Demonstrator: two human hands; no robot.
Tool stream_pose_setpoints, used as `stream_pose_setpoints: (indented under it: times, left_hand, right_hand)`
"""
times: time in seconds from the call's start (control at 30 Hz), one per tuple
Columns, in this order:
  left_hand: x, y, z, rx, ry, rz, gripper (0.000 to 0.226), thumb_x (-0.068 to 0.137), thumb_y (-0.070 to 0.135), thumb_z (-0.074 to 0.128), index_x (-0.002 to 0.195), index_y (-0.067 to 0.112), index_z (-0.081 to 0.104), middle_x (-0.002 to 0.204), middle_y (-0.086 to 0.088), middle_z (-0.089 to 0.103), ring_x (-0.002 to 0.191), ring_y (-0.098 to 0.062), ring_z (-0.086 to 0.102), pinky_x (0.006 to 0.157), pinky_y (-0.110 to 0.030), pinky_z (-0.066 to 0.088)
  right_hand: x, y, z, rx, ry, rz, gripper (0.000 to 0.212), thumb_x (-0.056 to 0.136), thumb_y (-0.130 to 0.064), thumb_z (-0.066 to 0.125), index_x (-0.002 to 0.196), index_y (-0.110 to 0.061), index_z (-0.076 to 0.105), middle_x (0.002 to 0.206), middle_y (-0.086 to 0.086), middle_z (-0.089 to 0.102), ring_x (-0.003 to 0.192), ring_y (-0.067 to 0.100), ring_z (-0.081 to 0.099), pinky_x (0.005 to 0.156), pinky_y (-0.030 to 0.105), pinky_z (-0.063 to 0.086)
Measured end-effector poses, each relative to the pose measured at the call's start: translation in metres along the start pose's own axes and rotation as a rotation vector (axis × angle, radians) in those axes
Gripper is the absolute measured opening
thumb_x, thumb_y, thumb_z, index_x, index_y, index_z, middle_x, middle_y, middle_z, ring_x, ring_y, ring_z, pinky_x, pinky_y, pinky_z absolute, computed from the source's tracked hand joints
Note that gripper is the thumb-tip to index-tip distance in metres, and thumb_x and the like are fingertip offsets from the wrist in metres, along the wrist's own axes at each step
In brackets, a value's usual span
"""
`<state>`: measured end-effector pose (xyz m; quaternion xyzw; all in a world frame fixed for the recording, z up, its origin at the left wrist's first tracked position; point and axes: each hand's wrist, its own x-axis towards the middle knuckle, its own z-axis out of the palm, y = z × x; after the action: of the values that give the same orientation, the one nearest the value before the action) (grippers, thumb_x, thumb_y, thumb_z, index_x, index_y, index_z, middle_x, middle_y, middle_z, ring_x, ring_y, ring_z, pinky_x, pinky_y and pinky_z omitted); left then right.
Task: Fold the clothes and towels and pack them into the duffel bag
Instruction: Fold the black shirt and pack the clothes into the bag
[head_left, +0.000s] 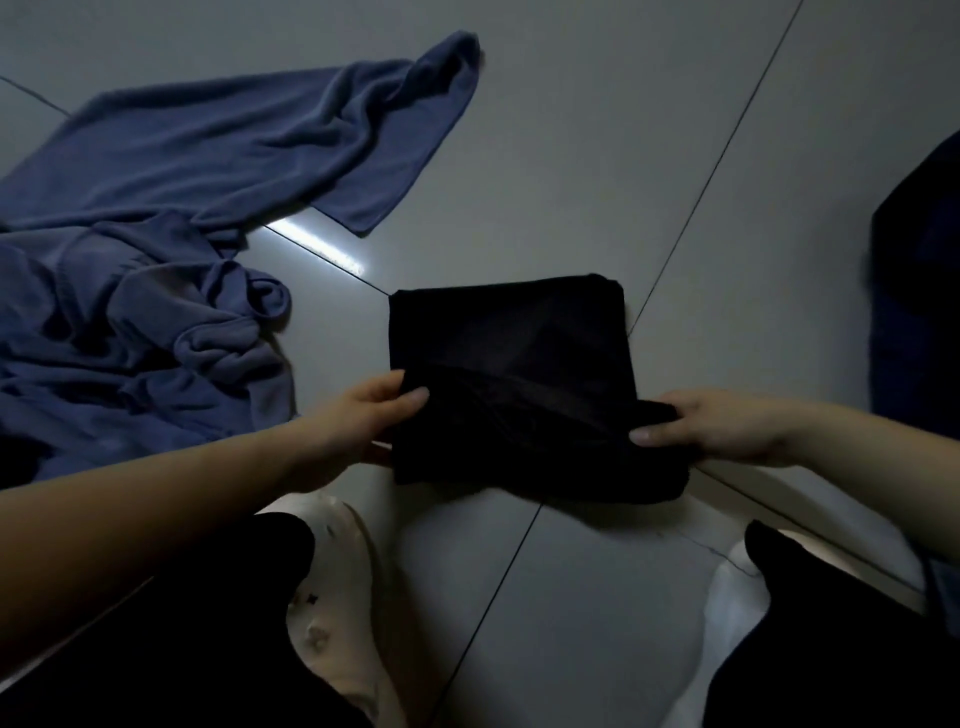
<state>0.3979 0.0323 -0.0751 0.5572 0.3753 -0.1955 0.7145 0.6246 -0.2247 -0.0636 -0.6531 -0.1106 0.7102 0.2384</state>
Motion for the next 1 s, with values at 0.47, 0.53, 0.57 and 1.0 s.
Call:
stream_pose_setpoints:
  times: [0.47,0.53,0.57,1.0]
  left_hand:
    - [0.063,0.038,-0.001,0.368,0.501,0.129,0.042,0.086,0.033,0.069,0.122,0.024,0.048,0.106,-0.001,0.058,0.097,-0.024,0.061,0.088,-0.042,0.053]
    - [0.06,0.037,0.001,0.58,0.543,0.2,0.041,0.09,0.03,0.064,0.127,0.024,0.048,0.102,0.001,0.054,0.095,-0.022,0.056,0.087,-0.037,0.049]
    - [0.059,0.038,0.001,0.638,0.561,0.217,0.036,0.092,0.03,0.062,0.125,0.023,0.05,0.101,0.001,0.053,0.093,-0.021,0.054,0.084,-0.035,0.048]
    - [0.073,0.048,-0.031,0.626,0.642,0.169,0.006,0.089,0.017,0.062,0.091,0.014,0.066,0.098,-0.015,0.065,0.085,-0.037,0.063,0.08,-0.044,0.055]
  right_hand:
    - [0.032,-0.059,-0.023,-0.277,0.587,-0.153,0.063,0.074,-0.03,0.081,0.119,-0.022,0.037,0.097,0.003,0.059,0.087,0.02,0.061,0.072,0.032,0.053]
    - [0.033,-0.055,-0.02,-0.381,0.626,-0.1,0.067,0.073,-0.026,0.082,0.119,-0.025,0.032,0.11,0.008,0.06,0.095,0.026,0.06,0.079,0.037,0.052]
    - [0.032,-0.055,-0.018,-0.365,0.624,-0.1,0.069,0.075,-0.024,0.081,0.123,-0.025,0.032,0.111,0.008,0.058,0.095,0.027,0.06,0.079,0.038,0.052]
    - [0.041,-0.072,-0.029,-0.861,0.917,-0.494,0.033,0.091,-0.016,0.058,0.123,-0.014,0.053,0.119,0.009,0.06,0.107,0.031,0.055,0.078,0.034,0.038]
